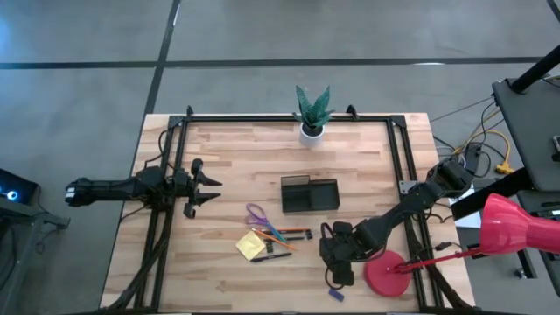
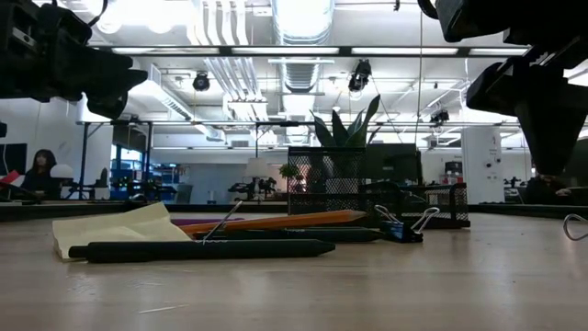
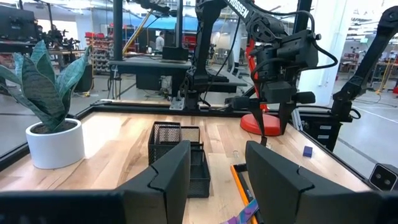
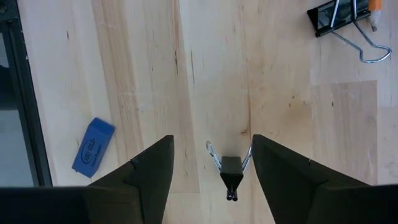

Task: Pick and place office supplies into organizer
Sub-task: Put the bottom black clip into the black organizer

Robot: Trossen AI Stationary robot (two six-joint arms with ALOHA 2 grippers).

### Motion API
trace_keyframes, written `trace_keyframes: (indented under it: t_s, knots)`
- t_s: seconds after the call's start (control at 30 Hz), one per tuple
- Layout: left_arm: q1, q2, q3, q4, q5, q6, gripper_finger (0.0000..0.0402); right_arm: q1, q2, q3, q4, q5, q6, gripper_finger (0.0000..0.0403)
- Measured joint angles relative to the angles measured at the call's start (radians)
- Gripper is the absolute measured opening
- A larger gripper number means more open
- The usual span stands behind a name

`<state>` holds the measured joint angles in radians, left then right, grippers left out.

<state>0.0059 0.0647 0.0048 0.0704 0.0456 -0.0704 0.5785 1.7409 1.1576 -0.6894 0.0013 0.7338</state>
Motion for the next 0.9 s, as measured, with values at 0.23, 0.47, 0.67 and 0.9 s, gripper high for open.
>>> trace_keyframes:
  t_s: [0.23, 0.47, 0.67, 0.9]
  knots:
    - [0.000, 0.003, 0.000, 0.000, 0.000, 0.000, 0.0141, 0.000, 0.000, 0.000, -0.001, 0.000, -0.004, 0.0206]
    - [0.000, 0.003, 0.000, 0.000, 0.000, 0.000, 0.0141, 0.000, 0.000, 0.000, -0.003, 0.000, -0.009, 0.0206]
    - [0.000, 0.003, 0.000, 0.000, 0.000, 0.000, 0.0141, 0.000, 0.000, -0.001, -0.004, 0.000, -0.012, 0.0206]
    - [0.000, 0.003, 0.000, 0.000, 0.000, 0.000, 0.0141, 0.000, 0.000, -0.002, -0.007, -0.003, -0.003, 0.0206]
